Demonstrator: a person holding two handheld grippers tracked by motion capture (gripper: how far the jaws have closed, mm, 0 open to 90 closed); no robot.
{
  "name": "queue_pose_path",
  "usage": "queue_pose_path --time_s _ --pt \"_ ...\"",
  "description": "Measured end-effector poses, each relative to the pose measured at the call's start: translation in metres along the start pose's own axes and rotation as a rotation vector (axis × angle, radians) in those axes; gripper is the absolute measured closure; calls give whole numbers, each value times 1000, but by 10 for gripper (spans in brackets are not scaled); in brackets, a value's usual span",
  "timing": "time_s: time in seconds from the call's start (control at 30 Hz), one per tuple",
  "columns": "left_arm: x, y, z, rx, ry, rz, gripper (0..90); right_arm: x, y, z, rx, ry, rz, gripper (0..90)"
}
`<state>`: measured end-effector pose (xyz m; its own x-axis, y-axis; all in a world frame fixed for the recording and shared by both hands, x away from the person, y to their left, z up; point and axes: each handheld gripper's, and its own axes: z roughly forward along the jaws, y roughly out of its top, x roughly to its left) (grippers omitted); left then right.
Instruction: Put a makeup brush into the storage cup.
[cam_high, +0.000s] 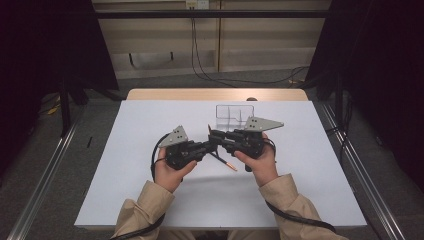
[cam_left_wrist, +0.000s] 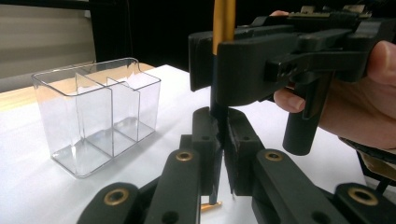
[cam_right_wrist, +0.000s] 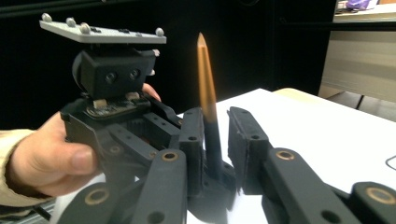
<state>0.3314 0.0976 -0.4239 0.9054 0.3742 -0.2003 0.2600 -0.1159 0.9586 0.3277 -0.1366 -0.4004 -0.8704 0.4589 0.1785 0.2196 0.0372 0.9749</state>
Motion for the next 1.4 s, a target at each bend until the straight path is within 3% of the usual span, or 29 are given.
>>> queue_pose_path --time_s 0.33,0.5,0.7,0.97,1.17,1.4 --pt "1 1 -2 -29 -9 -17 831 -1 1 0 -35 -7 11 836" --pt "2 2 -6 -46 -11 -12 773 -3 2 -2 -51 -17 19 836" --pt "4 3 -12 -76 -8 4 640 -7 2 -7 -60 -26 26 836" --pt "5 3 -20 -81 13 33 416 -10 2 -11 -59 -36 20 836" --pt "7 3 -29 -80 38 25 205 -14 2 -17 -57 -52 17 836" --pt "14 -1 -41 -75 46 1 78 -19 2 -20 -61 -68 13 836"
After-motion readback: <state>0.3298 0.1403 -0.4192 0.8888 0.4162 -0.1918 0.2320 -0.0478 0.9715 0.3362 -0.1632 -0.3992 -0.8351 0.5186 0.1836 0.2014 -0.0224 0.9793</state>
